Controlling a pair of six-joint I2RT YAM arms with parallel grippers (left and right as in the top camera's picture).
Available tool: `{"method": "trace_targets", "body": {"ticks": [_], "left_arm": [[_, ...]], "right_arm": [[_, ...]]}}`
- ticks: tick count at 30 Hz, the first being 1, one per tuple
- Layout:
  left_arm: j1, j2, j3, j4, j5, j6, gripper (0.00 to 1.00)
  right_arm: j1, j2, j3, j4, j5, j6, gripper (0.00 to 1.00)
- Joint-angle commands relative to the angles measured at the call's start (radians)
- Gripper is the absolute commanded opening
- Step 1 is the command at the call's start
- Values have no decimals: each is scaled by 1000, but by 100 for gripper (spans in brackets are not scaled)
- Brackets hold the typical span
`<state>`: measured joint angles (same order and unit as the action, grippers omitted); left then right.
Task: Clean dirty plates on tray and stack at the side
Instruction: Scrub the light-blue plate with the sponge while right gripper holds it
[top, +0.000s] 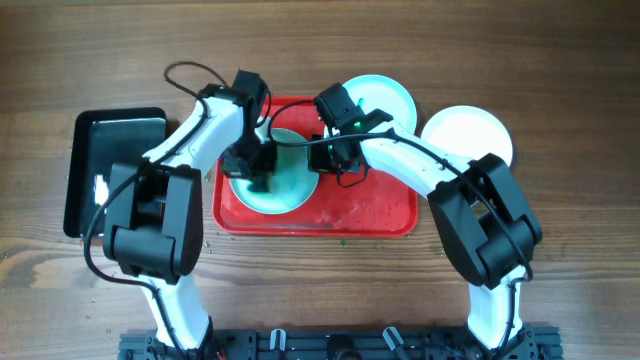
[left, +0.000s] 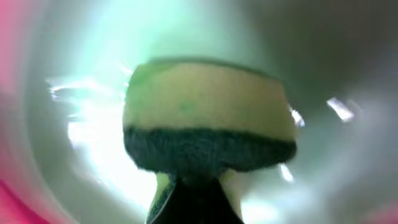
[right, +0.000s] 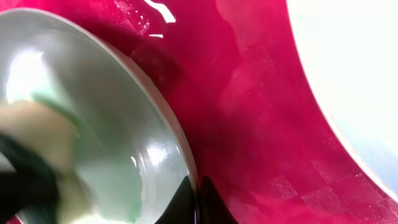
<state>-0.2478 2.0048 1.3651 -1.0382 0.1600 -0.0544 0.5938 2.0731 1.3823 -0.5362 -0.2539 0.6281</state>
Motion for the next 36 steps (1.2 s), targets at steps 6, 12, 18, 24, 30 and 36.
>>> {"method": "trace_targets", "body": {"ticks": [6,12,18,24,30,36], "left_arm": [[-10,21,-23,166,324,185,4],[-10,21,-23,384,-298,-250,4],[-10,21,-23,151,-496,-404,4],[-9,21,-23,-25,17,-140,4],[-9,21,-23,138,281,24,4],[-8,21,-23,414,-89,-161,4]], "right_arm": [[-2,16,16,3,-3,0,4],[-2,16,16,3,-3,-8,4],[-2,16,16,4,-10,-17,4],[-2,16,16,8,-33,-26,4],[-2,16,16,2,-59,-31,4],[-2,16,16,1,-62,-45,4]]}}
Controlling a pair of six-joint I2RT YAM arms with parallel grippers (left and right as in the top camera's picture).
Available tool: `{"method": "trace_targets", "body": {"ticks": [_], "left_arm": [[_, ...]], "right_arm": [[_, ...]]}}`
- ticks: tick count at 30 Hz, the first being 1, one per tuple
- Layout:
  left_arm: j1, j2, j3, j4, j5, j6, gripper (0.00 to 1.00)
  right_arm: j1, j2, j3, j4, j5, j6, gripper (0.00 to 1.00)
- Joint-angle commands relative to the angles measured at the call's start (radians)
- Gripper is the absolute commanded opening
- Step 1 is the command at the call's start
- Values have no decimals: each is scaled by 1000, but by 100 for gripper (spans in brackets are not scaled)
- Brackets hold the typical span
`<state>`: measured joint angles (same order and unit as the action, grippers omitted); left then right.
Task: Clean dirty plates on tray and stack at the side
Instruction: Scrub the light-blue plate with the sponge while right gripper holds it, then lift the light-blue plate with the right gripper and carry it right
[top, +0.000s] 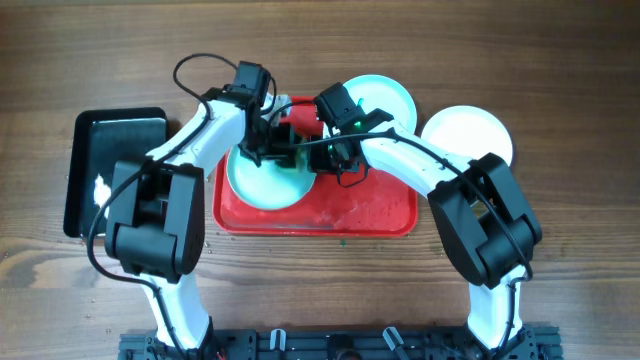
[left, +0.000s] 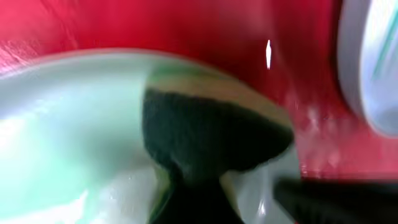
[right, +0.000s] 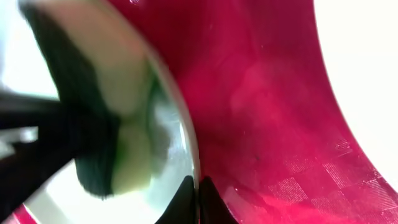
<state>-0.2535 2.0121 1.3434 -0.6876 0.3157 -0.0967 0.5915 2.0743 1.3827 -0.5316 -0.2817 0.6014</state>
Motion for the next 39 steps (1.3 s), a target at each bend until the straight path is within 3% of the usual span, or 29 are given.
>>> {"method": "trace_targets", "body": {"ticks": [1,4,6,9,13,17,21,23,24,25,31,39], "left_arm": [[-2,13,-1,67,-370,-185,4],[4,13,-1,13,-664,-370,4],[8,13,-1,-25,-683,-383,4],[11,4,21,-135,-644,-383,4],[42,-43,187,-376,-618,-436,4],[113,-106,383,-486,-468,-406,4],[172,-138,423,-489,-364,-378,4],[191,-134,423,-500,-360,-378,4],[195,-133,423,-504,-361,-378,4],[195,-132,423,-503,-361,-378,4],[193,-131,423,-503,-360,-379,4],[190,-131,422,-503,-359,-379,4]], "right_arm": [[0,15,16,-4,-34,-19,4],[0,15,16,-2,-34,-19,4],[0,15,16,-1,-34,-21,4],[0,15,16,6,-34,-23,4],[0,15,16,27,-18,-25,4],[0,17,16,40,-6,-25,18],[0,42,16,69,-12,-22,26],[0,58,16,85,-36,-22,26],[0,62,16,86,-47,-22,19],[0,62,16,85,-53,-23,4],[-7,-25,19,14,-47,-56,4],[18,-346,19,-184,581,-167,4]]}}
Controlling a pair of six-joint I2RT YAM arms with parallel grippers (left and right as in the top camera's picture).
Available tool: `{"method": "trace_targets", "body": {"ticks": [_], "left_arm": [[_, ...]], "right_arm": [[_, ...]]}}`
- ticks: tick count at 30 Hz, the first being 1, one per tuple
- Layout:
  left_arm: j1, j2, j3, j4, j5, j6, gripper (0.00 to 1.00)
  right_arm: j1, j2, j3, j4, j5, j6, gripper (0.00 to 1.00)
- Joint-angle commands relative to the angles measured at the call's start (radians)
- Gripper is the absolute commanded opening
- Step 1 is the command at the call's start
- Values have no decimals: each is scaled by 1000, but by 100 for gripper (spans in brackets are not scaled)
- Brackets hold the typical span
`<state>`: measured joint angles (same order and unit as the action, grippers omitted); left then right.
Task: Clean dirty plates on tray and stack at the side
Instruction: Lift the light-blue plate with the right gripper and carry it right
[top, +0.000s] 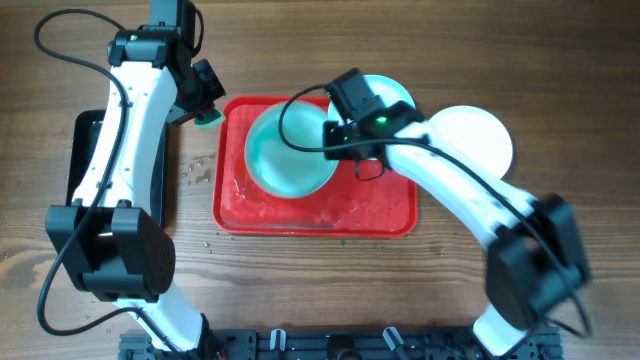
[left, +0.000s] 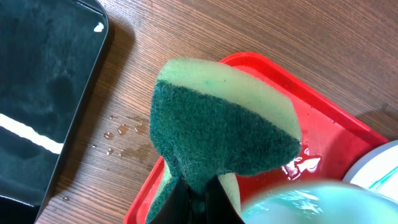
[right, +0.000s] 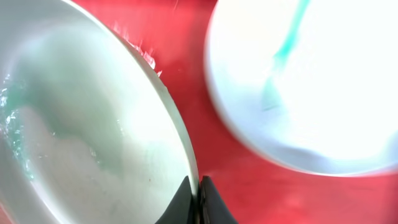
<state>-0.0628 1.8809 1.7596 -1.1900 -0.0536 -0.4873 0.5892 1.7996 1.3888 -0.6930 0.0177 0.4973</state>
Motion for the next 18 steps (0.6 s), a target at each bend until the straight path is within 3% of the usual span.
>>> {"method": "trace_targets", "body": {"ticks": [1,6,18], "left_arm": [[-1,0,6,0,13,12,4],[-1,0,6,-1,20,12,4],[-1,0,6,-1,20,12,4]], "right_arm": [[28,-82,13,-27,338,-77,4],[132,-90,13,-27,717,-137,5],[425,-90,13,103,1348,-425,4]]}}
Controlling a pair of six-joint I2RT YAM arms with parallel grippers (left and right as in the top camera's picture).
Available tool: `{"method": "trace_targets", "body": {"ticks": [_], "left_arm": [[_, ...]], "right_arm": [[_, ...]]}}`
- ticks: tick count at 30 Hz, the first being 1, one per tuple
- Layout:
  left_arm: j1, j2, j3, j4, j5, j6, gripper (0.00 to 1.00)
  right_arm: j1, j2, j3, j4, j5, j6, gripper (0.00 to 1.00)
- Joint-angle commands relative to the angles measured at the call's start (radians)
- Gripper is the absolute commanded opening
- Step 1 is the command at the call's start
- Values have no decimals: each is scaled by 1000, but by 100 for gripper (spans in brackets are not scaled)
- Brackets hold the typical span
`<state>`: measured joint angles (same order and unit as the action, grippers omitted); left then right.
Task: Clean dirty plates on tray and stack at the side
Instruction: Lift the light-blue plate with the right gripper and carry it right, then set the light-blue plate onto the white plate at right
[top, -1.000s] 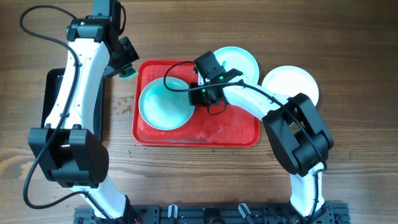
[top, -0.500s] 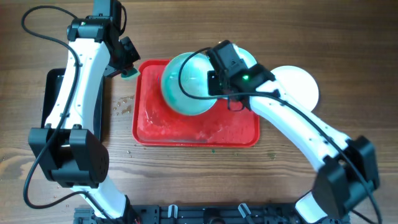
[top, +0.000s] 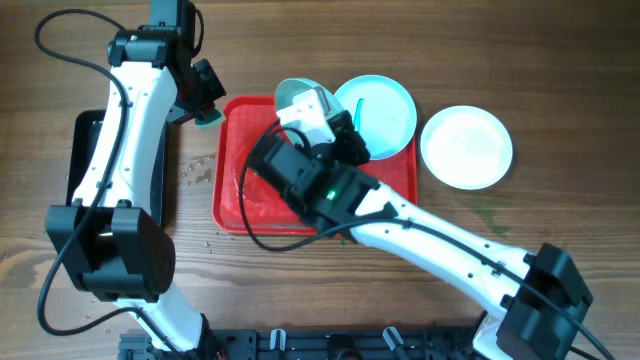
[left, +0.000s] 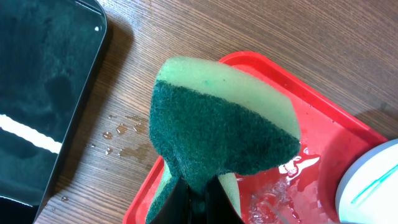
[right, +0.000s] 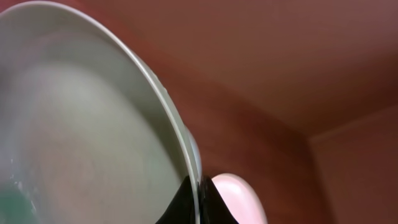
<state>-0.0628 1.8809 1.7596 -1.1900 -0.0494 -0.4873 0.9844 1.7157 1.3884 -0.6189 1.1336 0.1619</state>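
My left gripper (left: 198, 200) is shut on a green-and-yellow sponge (left: 217, 124), held over the far left corner of the red tray (left: 323, 168); in the overhead view the sponge (top: 207, 118) hangs at that corner. My right gripper (right: 199, 186) is shut on the rim of a pale green plate (right: 93, 130), lifted high and tilted above the tray (top: 240, 200); overhead that plate (top: 298, 97) shows near the tray's far edge. A second plate with a teal streak (top: 378, 115) lies at the tray's far right corner. A white plate (top: 466, 147) rests on the table to the right.
A black tray (top: 100, 165) lies on the table left of the red tray, also in the left wrist view (left: 37, 93). Water drops dot the wood (left: 124, 134) between them. The raised right arm (top: 420, 235) crosses over the red tray.
My right arm has risen well above the tray with the pale green plate, which is now tilted steeply. The left gripper with the sponge has stayed where it was.
First the sponge in my left gripper was pressed inside the pale green plate on the tray while my right gripper pinched its rim. Then the sponge was at the plate's edge. Later the sponge was off by the tray's far left corner, and the plate is now lifted high.
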Motion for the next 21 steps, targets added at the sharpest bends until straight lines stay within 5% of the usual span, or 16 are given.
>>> {"method": "trace_targets", "body": {"ticks": [1,10,17,21], "left_arm": [[-1,0,6,-1,16,12,4],[-1,0,6,-1,15,12,4],[-1,1,6,-1,15,12,4],[-1,1,-13,4,15,11,4]], "right_arm": [[43,-6,13,51,297,-100,4],[61,-6,12,185,311,-185,4],[-27,-7,11,-176,-272,203,4],[-219,-67,11,-213,-687,228,4]]}}
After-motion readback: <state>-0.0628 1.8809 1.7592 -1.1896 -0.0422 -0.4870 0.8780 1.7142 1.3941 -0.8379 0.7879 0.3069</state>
